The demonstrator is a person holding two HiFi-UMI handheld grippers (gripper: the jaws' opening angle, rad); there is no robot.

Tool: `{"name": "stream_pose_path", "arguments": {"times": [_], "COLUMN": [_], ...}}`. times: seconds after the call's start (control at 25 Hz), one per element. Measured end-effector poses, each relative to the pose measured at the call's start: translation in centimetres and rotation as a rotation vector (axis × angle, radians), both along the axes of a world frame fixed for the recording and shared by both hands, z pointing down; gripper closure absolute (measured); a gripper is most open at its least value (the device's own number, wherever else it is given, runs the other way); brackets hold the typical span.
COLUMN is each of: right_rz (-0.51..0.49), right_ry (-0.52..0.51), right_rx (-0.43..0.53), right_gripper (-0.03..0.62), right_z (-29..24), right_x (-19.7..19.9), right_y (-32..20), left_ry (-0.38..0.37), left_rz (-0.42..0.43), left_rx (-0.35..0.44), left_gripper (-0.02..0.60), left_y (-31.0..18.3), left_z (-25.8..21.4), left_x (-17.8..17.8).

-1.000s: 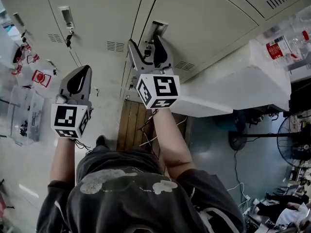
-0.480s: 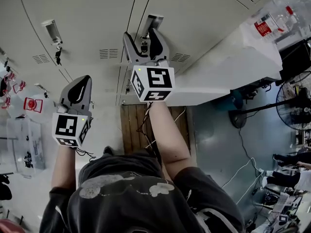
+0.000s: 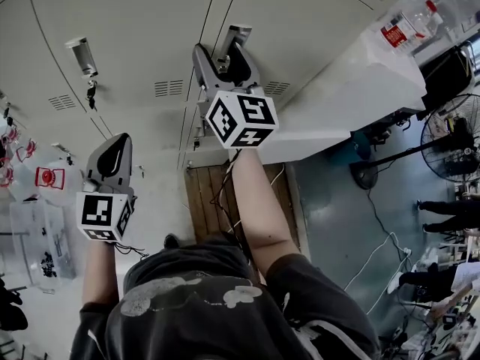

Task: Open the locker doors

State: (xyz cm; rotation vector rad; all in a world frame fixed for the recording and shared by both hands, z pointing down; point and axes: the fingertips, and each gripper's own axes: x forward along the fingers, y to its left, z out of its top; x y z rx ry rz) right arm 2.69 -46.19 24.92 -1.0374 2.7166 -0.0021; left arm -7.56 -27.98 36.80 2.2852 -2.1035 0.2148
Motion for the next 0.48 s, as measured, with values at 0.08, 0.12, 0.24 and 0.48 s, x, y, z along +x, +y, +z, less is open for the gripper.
{"name": "stream_pose_path", "arguments": {"times": [0.08,0.12,0.24,0.48], "right_rz": [-0.024,-0.028,-0.024,0.033], "right_ry": [-0.017,-0.014,0.007,0.057], "right_rx": [-0.024,-0.027,-0.026,-0.044], "right_gripper": [0.306,0.32,0.351,0.413], "right_z": [-0.1,-0.1,0.0,0.1], "right_x": [0.3,0.5,1.4,3.3], "right_y": [0.1,0.3,1.1,2.9], "left_ry": [0.008,0.013,0.023,0.026], "left_rz": [0.001,0.004,0.019,0.062], "left_rx": [0.008,0.01,0.015,0.027], "left_gripper": [0.572,0.572,0.572,0.572], "left_y": [0.2,0.3,0.4,0.7], "left_z": [0.1,0.1,0.3,0.2], "left_x": [-0.2,-0.2,0.3,2.2]}}
